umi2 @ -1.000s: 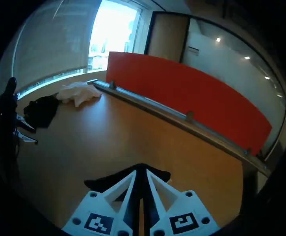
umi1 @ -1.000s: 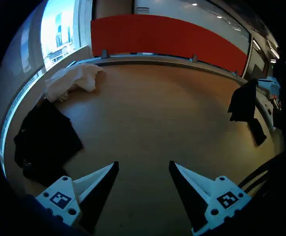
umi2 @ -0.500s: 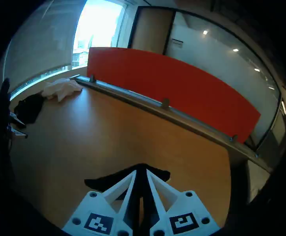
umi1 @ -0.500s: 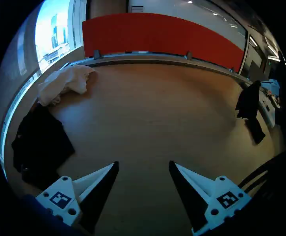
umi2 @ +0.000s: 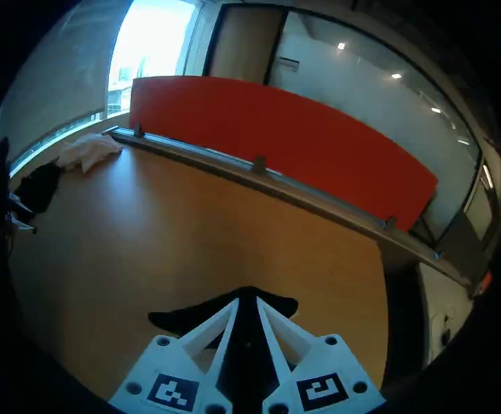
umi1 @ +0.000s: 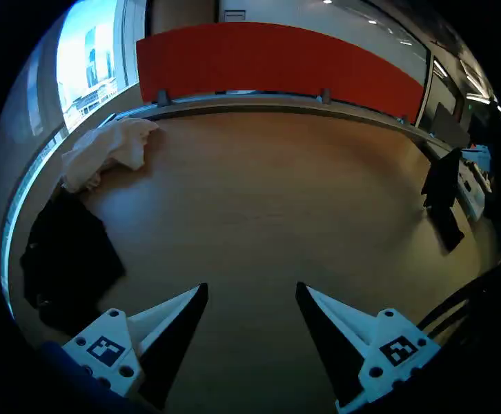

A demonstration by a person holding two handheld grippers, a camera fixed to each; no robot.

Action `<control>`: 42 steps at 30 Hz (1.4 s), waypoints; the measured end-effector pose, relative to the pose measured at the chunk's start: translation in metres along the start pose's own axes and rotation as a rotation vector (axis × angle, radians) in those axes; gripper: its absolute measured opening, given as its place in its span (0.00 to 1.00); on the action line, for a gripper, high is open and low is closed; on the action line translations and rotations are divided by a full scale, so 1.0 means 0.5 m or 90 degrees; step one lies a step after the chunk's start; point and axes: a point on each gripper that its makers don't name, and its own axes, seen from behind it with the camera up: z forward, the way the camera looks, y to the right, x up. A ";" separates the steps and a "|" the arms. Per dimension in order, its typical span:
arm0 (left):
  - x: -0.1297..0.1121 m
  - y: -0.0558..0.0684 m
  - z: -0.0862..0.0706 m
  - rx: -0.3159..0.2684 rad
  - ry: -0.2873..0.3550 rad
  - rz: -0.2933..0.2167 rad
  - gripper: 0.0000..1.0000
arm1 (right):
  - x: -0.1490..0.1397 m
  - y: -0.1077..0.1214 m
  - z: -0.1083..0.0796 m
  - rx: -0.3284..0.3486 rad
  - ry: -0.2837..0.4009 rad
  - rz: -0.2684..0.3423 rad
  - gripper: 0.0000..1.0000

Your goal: Fold towel

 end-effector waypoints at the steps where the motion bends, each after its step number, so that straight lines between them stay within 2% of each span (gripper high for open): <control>1: 0.000 0.002 0.000 -0.001 0.000 0.000 0.94 | -0.005 0.003 -0.003 -0.002 -0.002 0.001 0.03; 15: -0.002 0.017 -0.001 -0.006 -0.002 0.006 0.94 | -0.081 0.047 -0.053 -0.032 -0.025 0.028 0.03; 27: -0.011 0.017 -0.007 -0.006 -0.006 0.012 0.94 | -0.207 0.065 -0.092 -0.059 -0.074 0.046 0.03; 42: -0.016 0.021 -0.010 -0.008 -0.008 0.022 0.94 | -0.334 0.080 -0.119 -0.089 -0.126 0.064 0.03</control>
